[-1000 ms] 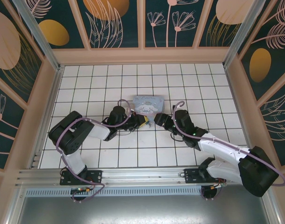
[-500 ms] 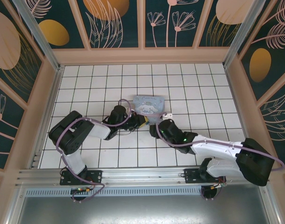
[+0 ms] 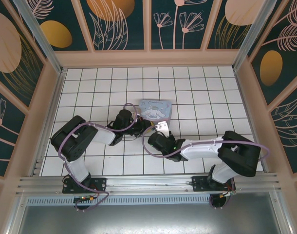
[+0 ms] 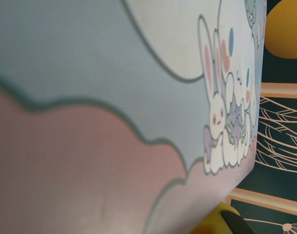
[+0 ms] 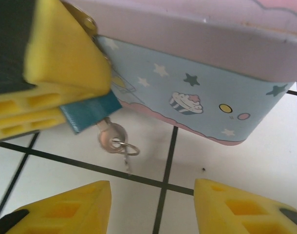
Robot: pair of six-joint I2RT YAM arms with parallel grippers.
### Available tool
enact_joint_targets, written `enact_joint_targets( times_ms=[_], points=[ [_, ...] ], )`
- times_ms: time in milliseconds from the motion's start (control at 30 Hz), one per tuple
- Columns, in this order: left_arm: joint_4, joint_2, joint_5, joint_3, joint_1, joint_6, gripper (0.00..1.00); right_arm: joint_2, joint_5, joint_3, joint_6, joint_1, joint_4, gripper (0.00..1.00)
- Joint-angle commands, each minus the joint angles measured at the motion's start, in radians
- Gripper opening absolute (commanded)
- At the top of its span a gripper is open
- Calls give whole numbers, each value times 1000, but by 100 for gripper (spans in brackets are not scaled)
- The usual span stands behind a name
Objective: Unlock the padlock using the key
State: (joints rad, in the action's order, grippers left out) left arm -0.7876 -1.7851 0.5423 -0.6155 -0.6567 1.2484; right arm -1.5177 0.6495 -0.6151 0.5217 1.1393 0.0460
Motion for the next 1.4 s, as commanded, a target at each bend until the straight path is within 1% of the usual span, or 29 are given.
enact_joint_targets(
  times_ms=[0, 400, 767, 867, 1067, 1167, 1300, 1367],
  points=[
    [5, 25, 25, -20, 0, -10, 0, -28, 83, -37, -6, 8, -23, 48],
    [1, 23, 31, -20, -1, -8, 0, -82, 96, -86, -61, -20, 9, 44],
    [0, 22, 34, -18, -1, -7, 0, -85, 57, -109, -124, -80, 65, 36],
    [-1, 20, 36, -17, 0, -9, 0, -85, 36, -120, -141, -90, 82, 31],
    [-4, 13, 41, -18, -1, -7, 0, -100, -1, -156, -170, -96, 105, 26],
    [-5, 10, 42, -18, -1, -7, 0, -112, -26, -177, -180, -102, 107, 19],
    [-7, 7, 49, -18, 0, -6, 0, -101, -92, -182, -177, -130, 126, 2],
    [-9, 5, 50, -16, -1, -7, 0, -75, -158, -167, -166, -156, 146, 0]
  ],
)
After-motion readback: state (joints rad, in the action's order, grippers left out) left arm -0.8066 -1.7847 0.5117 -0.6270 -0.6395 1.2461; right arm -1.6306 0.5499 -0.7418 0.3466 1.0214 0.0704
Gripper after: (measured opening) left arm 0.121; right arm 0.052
